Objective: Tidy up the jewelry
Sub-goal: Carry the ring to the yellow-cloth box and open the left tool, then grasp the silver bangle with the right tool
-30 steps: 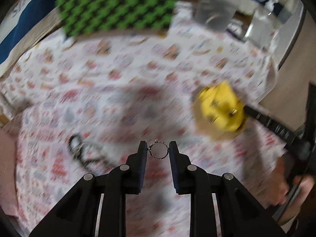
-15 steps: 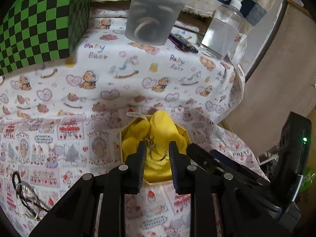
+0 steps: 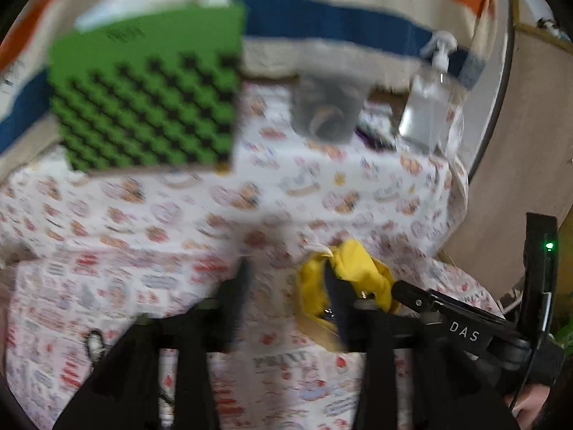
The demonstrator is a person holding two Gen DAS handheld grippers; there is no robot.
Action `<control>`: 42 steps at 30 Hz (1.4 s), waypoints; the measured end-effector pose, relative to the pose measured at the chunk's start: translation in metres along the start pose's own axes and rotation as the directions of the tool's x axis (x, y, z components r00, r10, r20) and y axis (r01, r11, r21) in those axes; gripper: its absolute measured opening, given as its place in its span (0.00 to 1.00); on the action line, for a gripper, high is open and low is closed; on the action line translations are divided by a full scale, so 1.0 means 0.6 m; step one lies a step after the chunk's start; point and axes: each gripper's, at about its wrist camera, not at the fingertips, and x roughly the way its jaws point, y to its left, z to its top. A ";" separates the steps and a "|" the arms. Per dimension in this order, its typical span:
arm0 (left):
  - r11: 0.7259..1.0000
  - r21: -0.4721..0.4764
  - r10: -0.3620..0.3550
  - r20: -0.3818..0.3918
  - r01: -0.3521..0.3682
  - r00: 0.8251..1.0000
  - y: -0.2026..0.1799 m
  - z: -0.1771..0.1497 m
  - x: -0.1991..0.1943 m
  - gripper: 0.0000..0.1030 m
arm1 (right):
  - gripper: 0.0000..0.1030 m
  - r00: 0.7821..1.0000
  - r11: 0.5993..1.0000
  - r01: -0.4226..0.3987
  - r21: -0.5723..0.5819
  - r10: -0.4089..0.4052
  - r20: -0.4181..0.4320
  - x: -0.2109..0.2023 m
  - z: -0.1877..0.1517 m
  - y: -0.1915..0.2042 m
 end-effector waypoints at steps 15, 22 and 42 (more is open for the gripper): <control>0.980 0.079 0.153 0.267 -0.180 0.951 0.094 -0.065 -0.160 1.00 | 0.72 0.994 0.983 0.050 -0.177 -0.032 0.105 -0.022 -0.024 0.075; 0.982 0.027 0.175 0.259 -0.188 0.950 0.166 -0.088 -0.134 1.00 | 0.72 0.996 0.971 0.047 -0.236 -0.027 0.087 -0.010 -0.043 0.100; 0.925 -0.172 0.374 0.259 -0.339 0.890 0.275 -0.107 -0.153 1.00 | 0.73 0.996 0.907 -0.086 -0.412 0.092 -0.006 0.026 -0.119 0.186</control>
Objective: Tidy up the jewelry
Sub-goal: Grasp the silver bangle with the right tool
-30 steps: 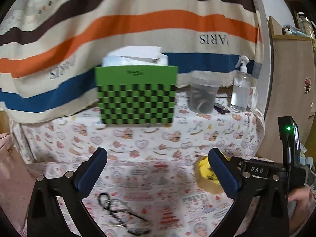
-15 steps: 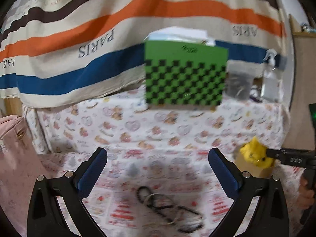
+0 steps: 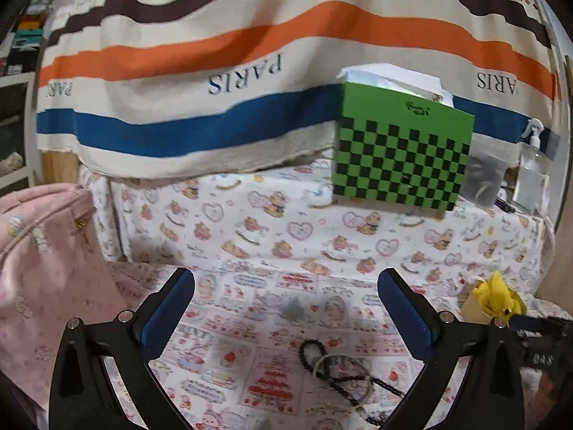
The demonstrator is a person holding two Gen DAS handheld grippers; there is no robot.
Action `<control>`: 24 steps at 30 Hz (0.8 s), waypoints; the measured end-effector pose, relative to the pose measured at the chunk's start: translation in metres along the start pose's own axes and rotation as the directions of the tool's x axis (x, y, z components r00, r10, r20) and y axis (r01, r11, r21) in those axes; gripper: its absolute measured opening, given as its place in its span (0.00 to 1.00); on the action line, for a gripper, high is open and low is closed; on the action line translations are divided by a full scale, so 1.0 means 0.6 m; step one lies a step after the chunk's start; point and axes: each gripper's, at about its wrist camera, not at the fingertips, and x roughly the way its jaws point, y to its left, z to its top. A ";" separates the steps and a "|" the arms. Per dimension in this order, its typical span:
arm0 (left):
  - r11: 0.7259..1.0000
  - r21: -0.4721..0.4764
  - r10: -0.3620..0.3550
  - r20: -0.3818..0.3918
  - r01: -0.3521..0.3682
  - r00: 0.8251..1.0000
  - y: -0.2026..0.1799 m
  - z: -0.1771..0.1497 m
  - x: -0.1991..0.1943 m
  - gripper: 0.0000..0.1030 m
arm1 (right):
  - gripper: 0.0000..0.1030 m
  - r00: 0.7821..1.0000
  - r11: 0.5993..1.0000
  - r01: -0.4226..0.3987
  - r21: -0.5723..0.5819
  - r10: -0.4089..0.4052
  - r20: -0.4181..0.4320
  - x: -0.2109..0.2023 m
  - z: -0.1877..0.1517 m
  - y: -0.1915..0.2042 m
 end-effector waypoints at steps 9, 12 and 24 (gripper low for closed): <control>0.993 -0.099 0.070 0.013 -0.068 0.997 0.035 0.004 0.007 1.00 | 0.47 0.977 0.983 -0.183 -0.021 0.179 -0.114 0.033 0.011 0.064; 0.987 -0.135 0.088 0.018 -0.085 0.996 0.049 0.005 0.007 1.00 | 0.38 0.958 0.972 -0.231 -0.044 0.219 -0.182 0.064 0.023 0.106; 0.962 -0.243 0.123 -0.032 -0.127 0.992 0.089 0.004 0.023 1.00 | 0.24 0.937 0.962 -0.243 -0.125 0.200 -0.287 0.154 0.023 0.225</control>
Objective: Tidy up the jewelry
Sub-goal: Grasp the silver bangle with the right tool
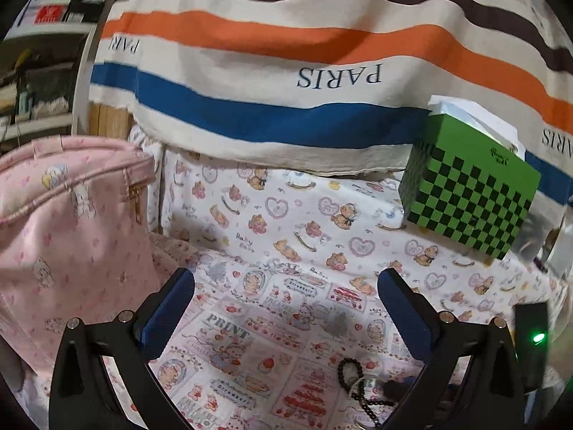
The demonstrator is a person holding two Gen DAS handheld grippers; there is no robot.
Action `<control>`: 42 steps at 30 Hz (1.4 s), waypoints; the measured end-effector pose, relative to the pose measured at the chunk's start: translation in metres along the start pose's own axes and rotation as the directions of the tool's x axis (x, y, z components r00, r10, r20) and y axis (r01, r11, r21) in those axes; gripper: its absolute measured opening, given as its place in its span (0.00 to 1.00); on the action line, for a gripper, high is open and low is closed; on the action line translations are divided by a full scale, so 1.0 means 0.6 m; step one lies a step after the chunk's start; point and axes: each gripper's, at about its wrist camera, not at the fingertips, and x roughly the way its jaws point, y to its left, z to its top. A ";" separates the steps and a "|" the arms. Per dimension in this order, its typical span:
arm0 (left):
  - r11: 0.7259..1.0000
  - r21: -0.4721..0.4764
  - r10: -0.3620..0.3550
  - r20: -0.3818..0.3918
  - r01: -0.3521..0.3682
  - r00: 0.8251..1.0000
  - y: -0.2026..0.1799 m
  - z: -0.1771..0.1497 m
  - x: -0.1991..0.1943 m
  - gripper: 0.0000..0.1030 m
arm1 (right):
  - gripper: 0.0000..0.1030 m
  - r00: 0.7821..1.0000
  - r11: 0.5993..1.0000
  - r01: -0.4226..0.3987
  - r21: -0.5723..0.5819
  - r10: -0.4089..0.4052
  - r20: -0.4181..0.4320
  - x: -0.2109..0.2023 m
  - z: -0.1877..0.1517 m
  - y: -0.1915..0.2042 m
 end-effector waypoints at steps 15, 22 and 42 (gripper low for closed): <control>1.000 -0.016 -0.014 -0.058 0.013 0.998 0.000 -0.006 0.011 1.00 | 0.02 0.976 0.977 0.209 -0.048 -0.206 0.064 -0.008 -0.016 -0.024; 1.000 -0.003 -0.015 -0.056 0.014 0.998 -0.001 -0.008 0.011 1.00 | 0.02 0.888 0.878 0.446 -0.173 -0.408 0.214 -0.058 -0.037 -0.041; 0.993 0.112 -0.041 -0.061 0.047 0.997 -0.038 -0.025 0.011 1.00 | 0.02 0.900 0.879 0.423 -0.219 -0.380 0.212 -0.156 -0.102 -0.100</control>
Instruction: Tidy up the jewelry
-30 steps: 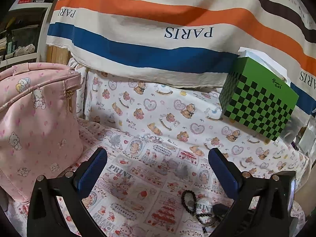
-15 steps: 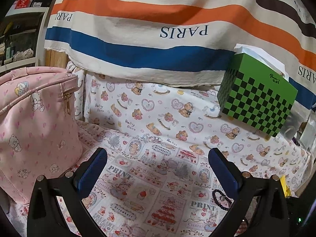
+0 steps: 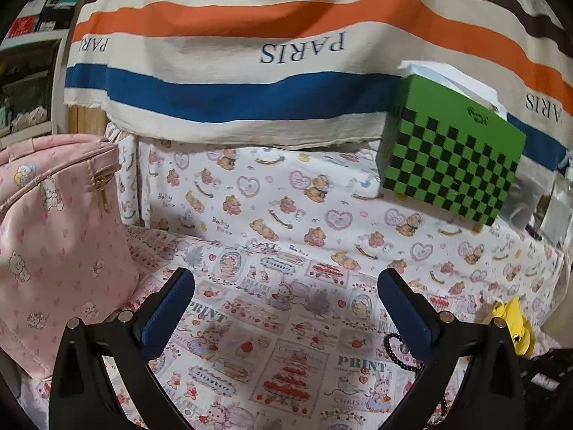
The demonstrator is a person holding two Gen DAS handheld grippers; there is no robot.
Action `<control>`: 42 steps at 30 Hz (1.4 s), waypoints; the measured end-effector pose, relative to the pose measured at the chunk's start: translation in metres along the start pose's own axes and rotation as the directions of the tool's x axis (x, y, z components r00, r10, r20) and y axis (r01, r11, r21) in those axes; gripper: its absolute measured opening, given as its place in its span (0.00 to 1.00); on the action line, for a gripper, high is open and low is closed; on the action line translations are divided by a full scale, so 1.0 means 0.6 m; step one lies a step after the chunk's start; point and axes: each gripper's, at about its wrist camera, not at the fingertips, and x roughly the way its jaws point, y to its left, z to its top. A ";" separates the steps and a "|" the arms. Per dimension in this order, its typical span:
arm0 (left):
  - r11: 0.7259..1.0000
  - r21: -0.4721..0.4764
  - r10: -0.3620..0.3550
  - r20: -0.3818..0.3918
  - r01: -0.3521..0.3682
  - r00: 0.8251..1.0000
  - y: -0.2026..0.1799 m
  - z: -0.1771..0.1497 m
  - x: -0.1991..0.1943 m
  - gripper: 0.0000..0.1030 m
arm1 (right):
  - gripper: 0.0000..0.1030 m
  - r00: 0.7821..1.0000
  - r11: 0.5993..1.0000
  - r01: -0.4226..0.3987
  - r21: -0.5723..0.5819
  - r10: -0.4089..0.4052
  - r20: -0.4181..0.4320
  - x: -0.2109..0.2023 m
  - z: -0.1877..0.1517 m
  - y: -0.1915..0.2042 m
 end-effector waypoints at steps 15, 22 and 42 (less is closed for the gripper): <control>0.984 0.084 -0.146 -0.121 0.157 0.982 -0.055 -0.032 0.012 1.00 | 0.03 0.965 0.946 -0.133 0.295 0.056 0.258 -0.053 -0.036 -0.115; 0.956 0.197 -0.185 -0.169 0.217 0.968 -0.103 -0.059 0.012 1.00 | 0.03 0.949 0.927 -0.153 0.343 0.041 0.312 -0.083 -0.042 -0.141; 0.836 0.381 -0.138 -0.551 0.395 0.823 -0.224 -0.115 0.096 1.00 | 0.03 0.942 0.895 -0.163 0.415 0.016 0.334 -0.103 -0.050 -0.176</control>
